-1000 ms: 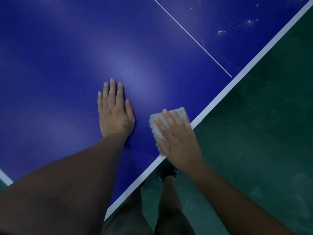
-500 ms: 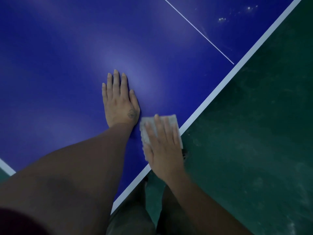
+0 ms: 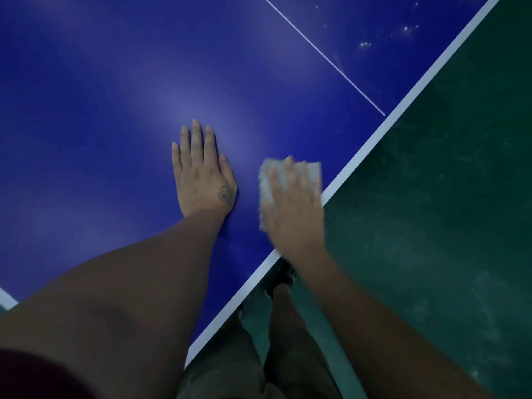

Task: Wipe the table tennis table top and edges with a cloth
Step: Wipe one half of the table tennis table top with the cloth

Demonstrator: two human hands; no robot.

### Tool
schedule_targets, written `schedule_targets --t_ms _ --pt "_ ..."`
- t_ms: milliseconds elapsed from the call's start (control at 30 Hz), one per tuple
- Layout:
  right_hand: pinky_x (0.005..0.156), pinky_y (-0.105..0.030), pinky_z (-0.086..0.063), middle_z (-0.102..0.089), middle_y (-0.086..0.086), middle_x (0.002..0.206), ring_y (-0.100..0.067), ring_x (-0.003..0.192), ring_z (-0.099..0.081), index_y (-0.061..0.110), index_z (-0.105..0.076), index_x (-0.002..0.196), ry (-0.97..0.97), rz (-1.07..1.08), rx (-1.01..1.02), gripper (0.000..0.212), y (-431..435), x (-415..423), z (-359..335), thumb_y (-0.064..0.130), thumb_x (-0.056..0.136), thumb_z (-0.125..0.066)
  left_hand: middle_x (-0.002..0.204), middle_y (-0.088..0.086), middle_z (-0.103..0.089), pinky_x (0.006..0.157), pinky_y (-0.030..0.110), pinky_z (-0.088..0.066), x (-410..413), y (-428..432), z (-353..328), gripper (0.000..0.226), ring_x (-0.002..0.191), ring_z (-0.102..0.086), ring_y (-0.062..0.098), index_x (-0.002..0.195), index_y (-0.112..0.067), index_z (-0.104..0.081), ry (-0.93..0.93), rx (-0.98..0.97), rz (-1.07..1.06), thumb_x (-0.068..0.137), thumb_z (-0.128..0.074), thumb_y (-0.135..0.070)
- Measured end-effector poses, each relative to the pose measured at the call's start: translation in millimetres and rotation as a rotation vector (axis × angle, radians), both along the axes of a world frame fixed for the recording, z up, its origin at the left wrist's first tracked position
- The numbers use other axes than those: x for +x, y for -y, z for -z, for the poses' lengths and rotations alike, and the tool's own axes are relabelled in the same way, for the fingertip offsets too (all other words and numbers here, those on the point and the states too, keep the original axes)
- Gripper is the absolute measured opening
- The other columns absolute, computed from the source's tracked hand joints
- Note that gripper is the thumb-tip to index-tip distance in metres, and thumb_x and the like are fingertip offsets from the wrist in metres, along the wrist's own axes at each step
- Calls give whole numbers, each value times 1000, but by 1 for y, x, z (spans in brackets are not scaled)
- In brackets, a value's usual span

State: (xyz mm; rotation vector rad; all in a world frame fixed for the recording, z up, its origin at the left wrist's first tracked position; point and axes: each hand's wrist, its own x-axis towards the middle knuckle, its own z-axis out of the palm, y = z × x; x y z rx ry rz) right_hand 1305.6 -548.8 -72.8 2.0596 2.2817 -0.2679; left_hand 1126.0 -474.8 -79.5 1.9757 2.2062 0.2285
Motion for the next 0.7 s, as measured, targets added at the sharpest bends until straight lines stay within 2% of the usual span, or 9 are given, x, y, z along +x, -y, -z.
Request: schedule_targets --t_ms 100,200,333,433,533,600,700 --pt "130 -63 -16 -6 -11 179 -34 166 -3 22 -15 172 -81 -129 -43 64 53 -25 -7 46 115 -32 181 9 -15 136 49 -5 -1 0 0 62 168 -7 28 171 -10 -25 11 5 -2 115 -24 -36" --pt "129 -60 -21 -15 -5 178 -30 165 -11 25 -26 169 -147 -180 -41 64 62 2 -8 48 112 -44 180 10 -18 136 49 -6 0 0 -1 60 168 -9 29 170 -9 -27 4 25 -4 115 -28 -35" --pt "131 -59 -15 -7 -9 179 -32 166 -4 23 -17 172 2 -90 -23 67 2 66 -2 49 113 -37 180 9 -17 136 49 -5 1 0 -2 60 168 -7 28 170 -10 -26 4 15 -5 116 -30 -34" --pt "133 -57 -4 1 -9 180 -31 166 2 27 -5 172 13 43 -43 68 -72 112 -1 55 113 -23 180 9 -20 136 50 -8 0 0 1 59 168 -10 27 169 -9 -30 33 54 -13 115 -34 -32" --pt "133 -58 -2 0 -10 180 -33 166 3 27 -2 171 17 174 -49 70 -142 143 -1 59 111 -15 178 10 -25 136 50 -11 2 0 4 58 167 -14 27 168 -9 -34 62 89 -30 114 -39 -30" --pt "132 -60 -3 -1 -12 179 -34 166 2 25 -4 172 12 209 -47 71 -161 145 -1 58 110 -16 178 9 -27 136 50 -12 3 0 6 58 167 -16 27 167 -10 -36 48 102 -41 113 -40 -30" --pt "132 -59 -4 -5 -13 179 -36 165 -2 24 -9 172 0 155 -23 70 -139 134 -6 56 112 -24 177 9 -28 135 51 -14 6 -2 6 57 167 -17 27 167 -10 -37 28 101 -43 113 -39 -29"
